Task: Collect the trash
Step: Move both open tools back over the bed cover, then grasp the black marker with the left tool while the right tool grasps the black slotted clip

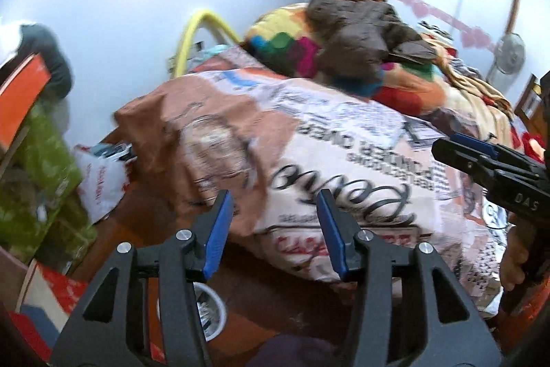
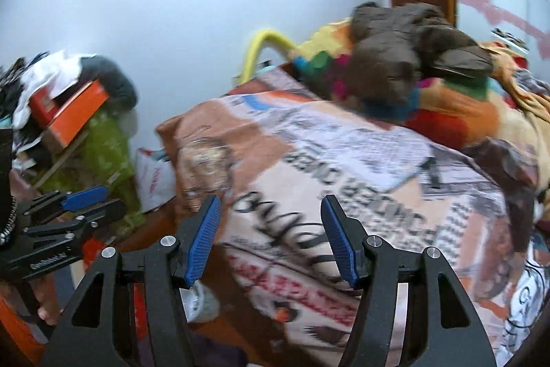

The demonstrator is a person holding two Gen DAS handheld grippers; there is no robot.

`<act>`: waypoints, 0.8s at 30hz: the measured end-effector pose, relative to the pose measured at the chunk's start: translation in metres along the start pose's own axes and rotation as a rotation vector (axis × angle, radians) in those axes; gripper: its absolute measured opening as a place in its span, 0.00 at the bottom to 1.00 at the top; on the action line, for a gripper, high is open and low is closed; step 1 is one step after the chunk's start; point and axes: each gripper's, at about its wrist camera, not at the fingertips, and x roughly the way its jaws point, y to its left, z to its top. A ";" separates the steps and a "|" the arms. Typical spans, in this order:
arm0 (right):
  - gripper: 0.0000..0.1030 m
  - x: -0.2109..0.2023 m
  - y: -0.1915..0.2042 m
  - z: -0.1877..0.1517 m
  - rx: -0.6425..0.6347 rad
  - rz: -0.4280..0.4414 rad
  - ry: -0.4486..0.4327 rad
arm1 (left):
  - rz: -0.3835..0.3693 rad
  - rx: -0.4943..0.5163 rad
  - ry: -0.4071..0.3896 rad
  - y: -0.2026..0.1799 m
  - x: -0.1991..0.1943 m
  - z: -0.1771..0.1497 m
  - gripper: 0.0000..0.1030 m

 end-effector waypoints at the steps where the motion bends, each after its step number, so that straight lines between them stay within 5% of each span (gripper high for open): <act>1: 0.55 -0.002 -0.011 -0.001 0.009 -0.020 -0.002 | -0.022 0.013 0.004 -0.012 0.006 0.004 0.48; 15: 0.55 0.018 -0.136 -0.018 0.104 -0.234 0.065 | -0.165 0.156 0.108 -0.126 0.115 0.043 0.49; 24: 0.55 0.074 -0.200 -0.017 0.182 -0.239 0.144 | -0.228 0.208 0.173 -0.165 0.195 0.057 0.49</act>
